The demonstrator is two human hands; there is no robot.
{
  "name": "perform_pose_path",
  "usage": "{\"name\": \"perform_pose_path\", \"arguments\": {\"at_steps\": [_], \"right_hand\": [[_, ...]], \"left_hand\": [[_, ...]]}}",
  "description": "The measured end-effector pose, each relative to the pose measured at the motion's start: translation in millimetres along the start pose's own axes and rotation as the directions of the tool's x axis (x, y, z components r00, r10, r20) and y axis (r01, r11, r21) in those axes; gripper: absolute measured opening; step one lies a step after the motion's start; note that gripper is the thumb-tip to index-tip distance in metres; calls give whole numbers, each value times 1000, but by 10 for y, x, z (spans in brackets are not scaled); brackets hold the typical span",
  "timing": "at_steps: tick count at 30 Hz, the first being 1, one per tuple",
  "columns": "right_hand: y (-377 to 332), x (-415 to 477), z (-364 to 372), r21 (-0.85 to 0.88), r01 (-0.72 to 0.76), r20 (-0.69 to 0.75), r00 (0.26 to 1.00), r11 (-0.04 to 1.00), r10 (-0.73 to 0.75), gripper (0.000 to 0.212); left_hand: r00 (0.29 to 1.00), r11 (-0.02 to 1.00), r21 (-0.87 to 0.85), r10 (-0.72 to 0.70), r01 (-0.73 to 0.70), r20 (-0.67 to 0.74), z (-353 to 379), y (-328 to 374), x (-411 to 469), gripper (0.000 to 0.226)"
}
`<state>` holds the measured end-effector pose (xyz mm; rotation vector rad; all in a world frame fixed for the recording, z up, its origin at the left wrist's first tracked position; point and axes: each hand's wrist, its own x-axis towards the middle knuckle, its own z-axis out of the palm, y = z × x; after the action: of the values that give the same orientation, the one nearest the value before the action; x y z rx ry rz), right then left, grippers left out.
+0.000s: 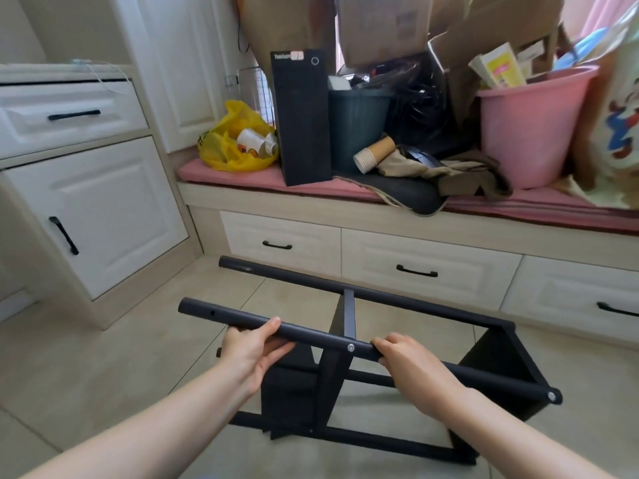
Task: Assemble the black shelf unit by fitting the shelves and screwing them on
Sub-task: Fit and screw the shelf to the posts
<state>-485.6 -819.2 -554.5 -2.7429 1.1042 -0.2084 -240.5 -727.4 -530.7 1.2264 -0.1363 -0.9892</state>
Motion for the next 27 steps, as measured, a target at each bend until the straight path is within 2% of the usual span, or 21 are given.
{"name": "perform_pose_path", "arguments": {"at_steps": [5,9,12,15,19,23,27], "right_hand": [[114,46,-292,149,-61,-53,996,987,70,17],[165,70,-515,228,-107,-60,991,968,123,14],[202,42,-620,324,-128,-71,985,937,158,21],[205,5,-633,427,-154,-75,976,891,205,18],[174,-73,-624,523,-220,1,966,824,258,25],[215,-149,-712,483,-263,84,963,835,255,26],[326,-213,-929,447,-312,12,939,838,343,26]], "left_hand": [[984,985,74,151,-159,97,431,263,-20,54],[960,959,144,218,-243,174,759,447,-135,70],[936,932,180,275,-315,218,996,562,-240,66],[907,891,230,331,-391,259,1184,639,-366,58],[866,828,305,367,-470,338,1341,677,-521,59],[801,739,382,352,-555,484,1392,638,-666,51],[741,696,380,328,-609,586,1372,567,-800,43]]}}
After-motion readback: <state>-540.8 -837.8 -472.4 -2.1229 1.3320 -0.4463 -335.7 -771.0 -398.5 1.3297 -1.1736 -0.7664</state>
